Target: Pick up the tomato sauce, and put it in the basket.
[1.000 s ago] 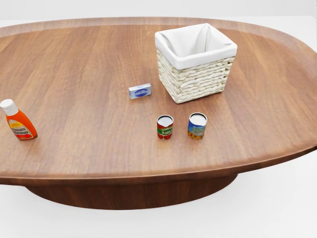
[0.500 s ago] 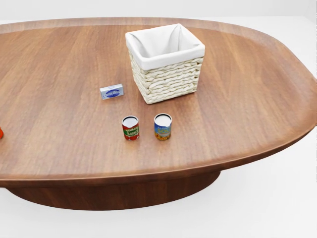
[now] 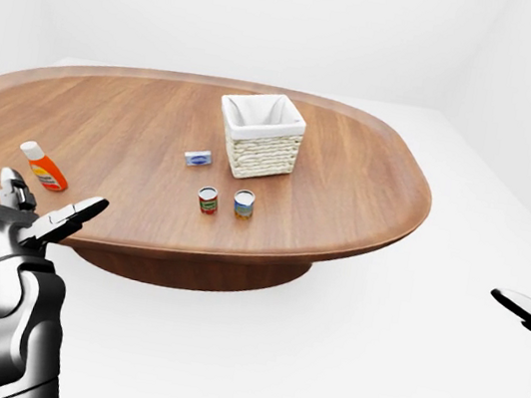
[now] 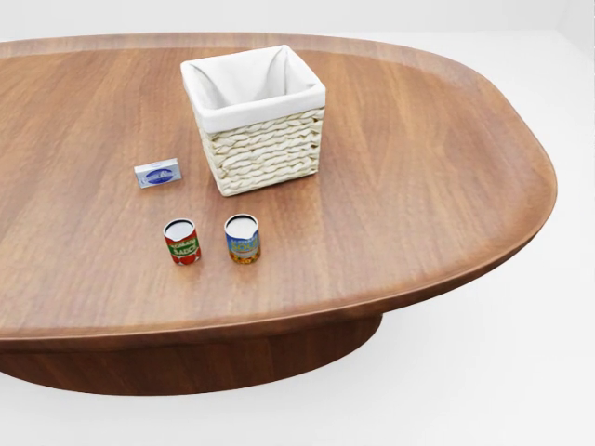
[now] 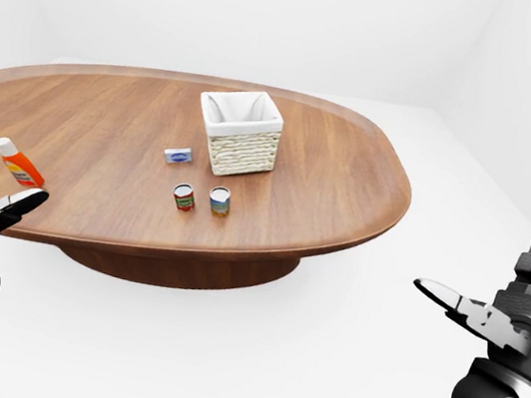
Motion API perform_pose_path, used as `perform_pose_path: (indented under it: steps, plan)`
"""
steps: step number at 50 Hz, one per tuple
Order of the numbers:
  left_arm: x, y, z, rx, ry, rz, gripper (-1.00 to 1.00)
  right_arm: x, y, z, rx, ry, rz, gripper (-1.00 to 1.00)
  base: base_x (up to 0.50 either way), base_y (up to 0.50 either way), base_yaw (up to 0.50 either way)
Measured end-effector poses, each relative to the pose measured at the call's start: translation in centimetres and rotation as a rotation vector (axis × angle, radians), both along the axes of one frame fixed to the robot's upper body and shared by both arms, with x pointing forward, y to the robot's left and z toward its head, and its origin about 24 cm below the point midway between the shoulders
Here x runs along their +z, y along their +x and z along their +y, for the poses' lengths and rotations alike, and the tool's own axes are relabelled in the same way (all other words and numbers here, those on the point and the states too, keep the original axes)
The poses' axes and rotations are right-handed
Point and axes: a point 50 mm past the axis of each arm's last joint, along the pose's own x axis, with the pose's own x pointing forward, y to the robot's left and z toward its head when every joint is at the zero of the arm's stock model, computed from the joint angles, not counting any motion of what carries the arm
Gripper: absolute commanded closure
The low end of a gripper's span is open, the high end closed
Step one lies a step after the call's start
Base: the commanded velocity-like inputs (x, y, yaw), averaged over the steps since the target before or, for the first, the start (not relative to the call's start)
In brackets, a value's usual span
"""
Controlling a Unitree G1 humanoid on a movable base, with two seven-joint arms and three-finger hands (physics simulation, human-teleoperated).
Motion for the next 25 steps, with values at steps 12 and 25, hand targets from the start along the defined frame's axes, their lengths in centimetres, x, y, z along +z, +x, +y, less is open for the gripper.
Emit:
perform_pose_path:
  steps: [12,25]
  plan:
    - [0.03,0.06,-0.05,-0.002,0.001,-0.001,-1.00,-0.14,0.40,0.25,0.005,-0.013,0.016,-1.00,0.00,0.00,0.00]
    - [0.02,0.09,-0.11,-0.004,0.003,0.001,-1.00,-0.14,0.63,0.48,0.013,-0.027,0.022,-1.00,0.17,0.00,0.00]
